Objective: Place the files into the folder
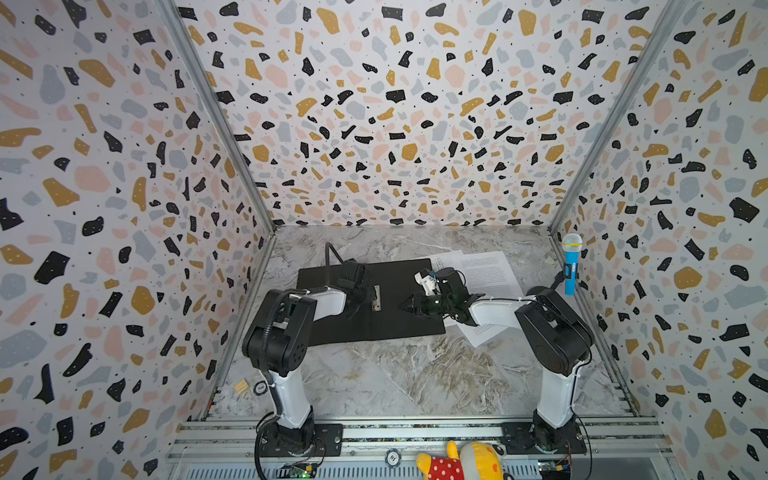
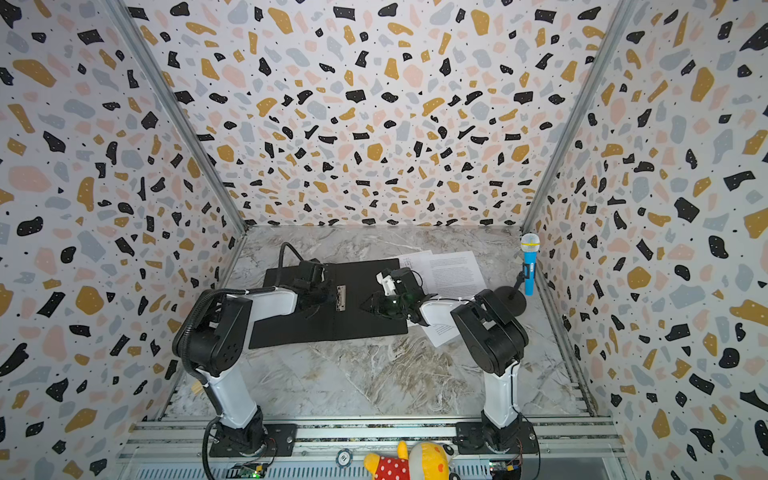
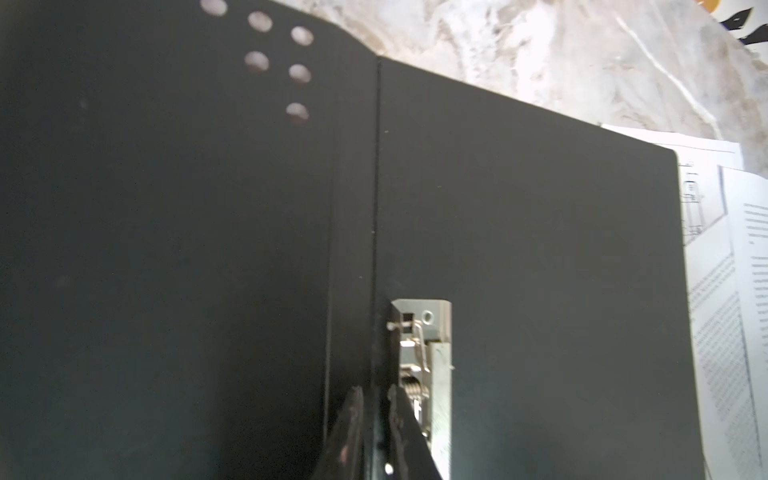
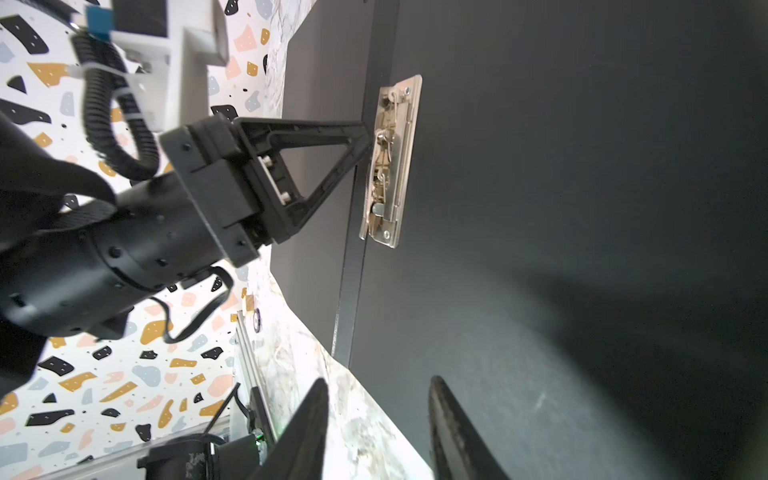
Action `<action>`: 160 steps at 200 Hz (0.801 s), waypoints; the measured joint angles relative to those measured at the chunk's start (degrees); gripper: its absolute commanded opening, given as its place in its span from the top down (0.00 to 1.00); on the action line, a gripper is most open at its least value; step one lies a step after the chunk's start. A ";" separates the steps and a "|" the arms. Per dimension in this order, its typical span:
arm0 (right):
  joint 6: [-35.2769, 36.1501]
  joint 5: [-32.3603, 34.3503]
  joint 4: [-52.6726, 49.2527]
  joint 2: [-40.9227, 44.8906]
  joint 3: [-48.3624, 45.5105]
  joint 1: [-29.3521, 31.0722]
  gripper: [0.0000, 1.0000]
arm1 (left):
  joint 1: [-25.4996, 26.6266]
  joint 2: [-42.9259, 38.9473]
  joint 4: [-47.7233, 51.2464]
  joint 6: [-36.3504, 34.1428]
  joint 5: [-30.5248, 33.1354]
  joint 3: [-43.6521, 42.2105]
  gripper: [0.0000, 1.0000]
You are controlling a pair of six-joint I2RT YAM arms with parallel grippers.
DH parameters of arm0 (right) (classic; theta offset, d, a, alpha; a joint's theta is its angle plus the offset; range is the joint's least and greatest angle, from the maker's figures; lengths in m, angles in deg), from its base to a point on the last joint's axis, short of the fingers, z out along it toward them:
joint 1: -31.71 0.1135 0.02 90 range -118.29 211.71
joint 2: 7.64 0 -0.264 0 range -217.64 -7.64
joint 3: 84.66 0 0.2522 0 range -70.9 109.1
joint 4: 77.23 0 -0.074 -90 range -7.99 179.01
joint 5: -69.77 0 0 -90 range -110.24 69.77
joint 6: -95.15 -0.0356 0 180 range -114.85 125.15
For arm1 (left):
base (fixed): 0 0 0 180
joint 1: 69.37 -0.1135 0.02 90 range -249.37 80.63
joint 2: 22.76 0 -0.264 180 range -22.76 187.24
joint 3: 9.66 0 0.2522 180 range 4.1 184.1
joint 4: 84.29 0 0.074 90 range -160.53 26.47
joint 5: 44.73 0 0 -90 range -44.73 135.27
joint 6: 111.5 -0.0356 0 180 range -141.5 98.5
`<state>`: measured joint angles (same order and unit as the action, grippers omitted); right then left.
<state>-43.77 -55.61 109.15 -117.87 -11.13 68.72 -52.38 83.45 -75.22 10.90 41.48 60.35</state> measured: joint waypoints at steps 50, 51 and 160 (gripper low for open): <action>-0.74 0.00 -0.13 -2.91 2.21 1.68 0.75 | -0.85 1.27 -0.79 -0.02 -1.36 1.62 0.88; -0.76 0.00 -0.13 -2.95 2.23 1.70 0.75 | -0.87 1.29 -0.83 -0.04 -1.44 1.64 0.88; -1.11 0.24 -0.39 -3.37 3.15 2.49 0.73 | -1.22 4.04 -2.95 0.11 -5.75 4.13 0.89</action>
<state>-44.89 -55.37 108.75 -121.24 -7.98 71.21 -53.60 87.50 -78.17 11.01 35.73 64.48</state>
